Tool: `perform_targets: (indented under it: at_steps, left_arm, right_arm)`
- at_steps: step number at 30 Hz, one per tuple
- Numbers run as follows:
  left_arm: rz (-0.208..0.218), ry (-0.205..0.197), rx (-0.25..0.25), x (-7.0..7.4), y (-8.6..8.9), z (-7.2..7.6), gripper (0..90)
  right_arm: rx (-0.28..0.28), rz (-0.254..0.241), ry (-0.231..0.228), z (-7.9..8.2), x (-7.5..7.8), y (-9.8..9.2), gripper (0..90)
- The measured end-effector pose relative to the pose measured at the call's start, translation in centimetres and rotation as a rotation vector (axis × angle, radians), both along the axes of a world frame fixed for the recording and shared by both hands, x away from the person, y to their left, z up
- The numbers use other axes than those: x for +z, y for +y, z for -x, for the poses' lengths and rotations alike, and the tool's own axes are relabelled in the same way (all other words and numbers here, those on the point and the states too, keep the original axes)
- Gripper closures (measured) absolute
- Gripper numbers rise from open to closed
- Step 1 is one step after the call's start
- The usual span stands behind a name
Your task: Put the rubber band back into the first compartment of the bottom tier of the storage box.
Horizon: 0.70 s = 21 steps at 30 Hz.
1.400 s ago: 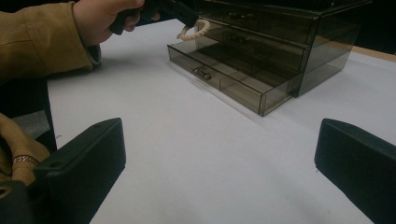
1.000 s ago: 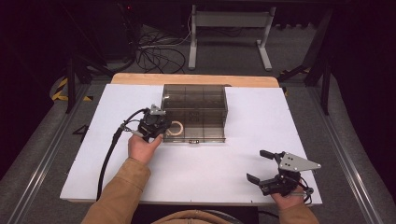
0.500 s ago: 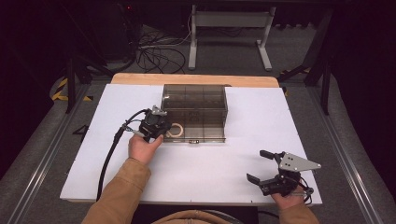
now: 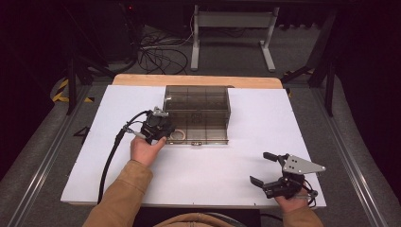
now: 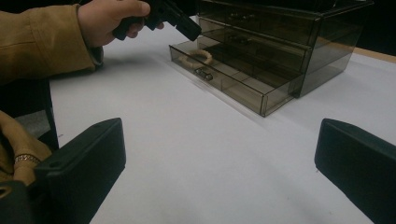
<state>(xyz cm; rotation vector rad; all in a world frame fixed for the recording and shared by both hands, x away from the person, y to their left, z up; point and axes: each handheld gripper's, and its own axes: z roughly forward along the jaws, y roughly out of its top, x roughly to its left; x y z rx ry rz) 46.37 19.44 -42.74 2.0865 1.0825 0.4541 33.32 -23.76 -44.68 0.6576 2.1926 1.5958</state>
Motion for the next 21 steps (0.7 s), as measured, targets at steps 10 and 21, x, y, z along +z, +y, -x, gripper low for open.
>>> perform_targets:
  at_steps: [10, 21]
  left_arm:
    - [0.052, -0.094, -0.019, 2.6, 0.2, 2.0, 59.3]
    - [0.076, -0.133, -0.041, 3.9, 0.1, 3.1, 58.2]
  right_arm:
    - [0.002, -0.001, -0.004, -0.1, 0.0, 0.0, 2.2]
    - [0.003, -0.004, -0.003, -0.1, 0.0, 0.1, 2.2]
